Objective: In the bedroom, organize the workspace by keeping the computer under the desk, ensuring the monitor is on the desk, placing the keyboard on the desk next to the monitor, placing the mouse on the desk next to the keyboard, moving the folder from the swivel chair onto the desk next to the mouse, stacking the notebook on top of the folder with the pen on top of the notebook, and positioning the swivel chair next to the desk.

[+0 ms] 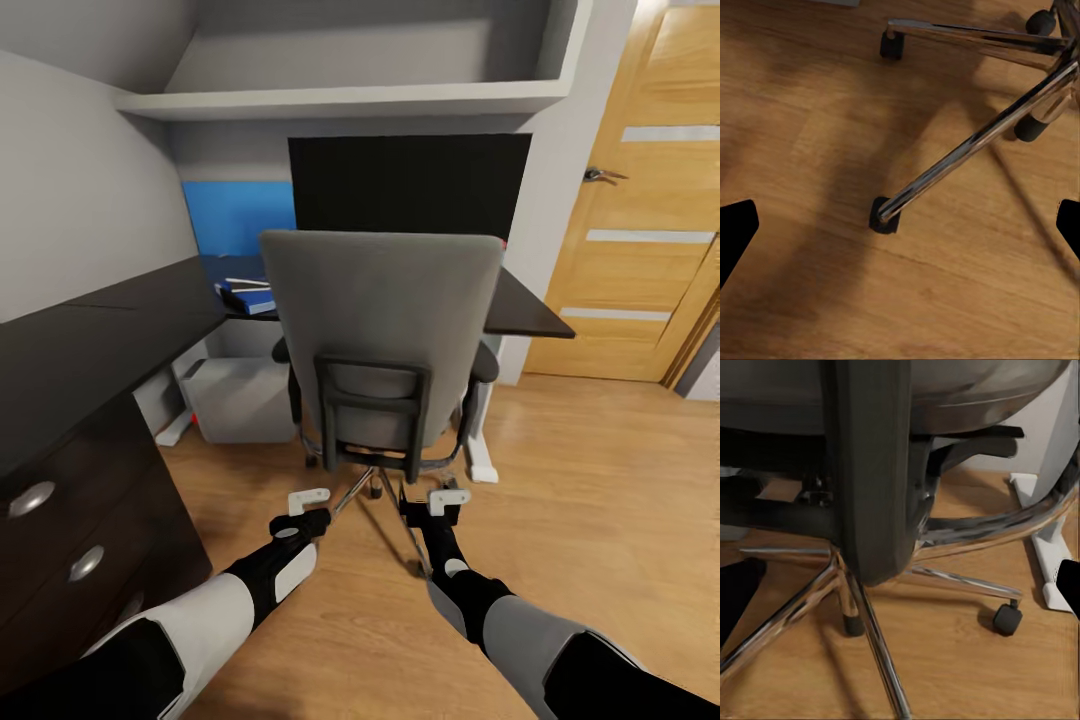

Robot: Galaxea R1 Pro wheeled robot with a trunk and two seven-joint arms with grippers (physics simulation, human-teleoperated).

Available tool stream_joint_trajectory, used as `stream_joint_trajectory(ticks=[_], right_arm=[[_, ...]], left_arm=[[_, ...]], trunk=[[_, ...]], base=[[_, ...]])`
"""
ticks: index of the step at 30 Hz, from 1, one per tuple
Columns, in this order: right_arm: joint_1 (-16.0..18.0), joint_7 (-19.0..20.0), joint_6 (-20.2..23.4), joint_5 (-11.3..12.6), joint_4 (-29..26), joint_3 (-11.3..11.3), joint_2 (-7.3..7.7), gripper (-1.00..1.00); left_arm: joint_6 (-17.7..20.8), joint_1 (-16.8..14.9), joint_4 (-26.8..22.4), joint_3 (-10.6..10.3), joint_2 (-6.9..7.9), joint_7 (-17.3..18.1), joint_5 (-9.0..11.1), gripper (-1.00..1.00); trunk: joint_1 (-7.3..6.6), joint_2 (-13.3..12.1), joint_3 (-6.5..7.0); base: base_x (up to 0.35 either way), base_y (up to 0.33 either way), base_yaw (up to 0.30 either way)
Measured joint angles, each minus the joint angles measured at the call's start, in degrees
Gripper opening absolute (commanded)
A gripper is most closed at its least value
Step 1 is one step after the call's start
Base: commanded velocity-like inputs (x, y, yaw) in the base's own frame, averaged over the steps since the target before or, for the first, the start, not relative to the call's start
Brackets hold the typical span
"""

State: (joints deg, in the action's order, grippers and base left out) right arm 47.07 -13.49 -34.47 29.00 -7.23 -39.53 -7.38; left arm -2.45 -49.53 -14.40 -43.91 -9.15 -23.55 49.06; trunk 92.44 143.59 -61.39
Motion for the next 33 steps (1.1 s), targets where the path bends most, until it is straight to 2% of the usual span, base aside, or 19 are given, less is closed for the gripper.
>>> stream_joint_trajectory(ticks=[10,22,33], right_arm=[[0.00,0.00,0.03,0.00,0.00,-0.02,0.00,1.00],[0.00,-0.04,0.30,0.06,-0.01,-0.10,-0.09,1.00],[0.00,-0.01,0.53,0.08,-0.09,0.04,-0.06,1.00]], left_arm=[[-0.01,0.00,0.00,0.00,0.00,-0.04,0.00,1.00],[0.01,-0.01,0.00,0.00,0.04,0.08,-0.01,1.00],[-0.02,0.00,-0.09,0.08,0.09,0.02,-0.01,1.00]], trunk=[[0.00,0.00,0.00],[-0.32,-0.16,2.65],[-0.63,-0.30,5.10]], base=[[-0.335,0.000,0.000],[-0.322,0.000,0.000],[-0.051,0.000,0.000]])
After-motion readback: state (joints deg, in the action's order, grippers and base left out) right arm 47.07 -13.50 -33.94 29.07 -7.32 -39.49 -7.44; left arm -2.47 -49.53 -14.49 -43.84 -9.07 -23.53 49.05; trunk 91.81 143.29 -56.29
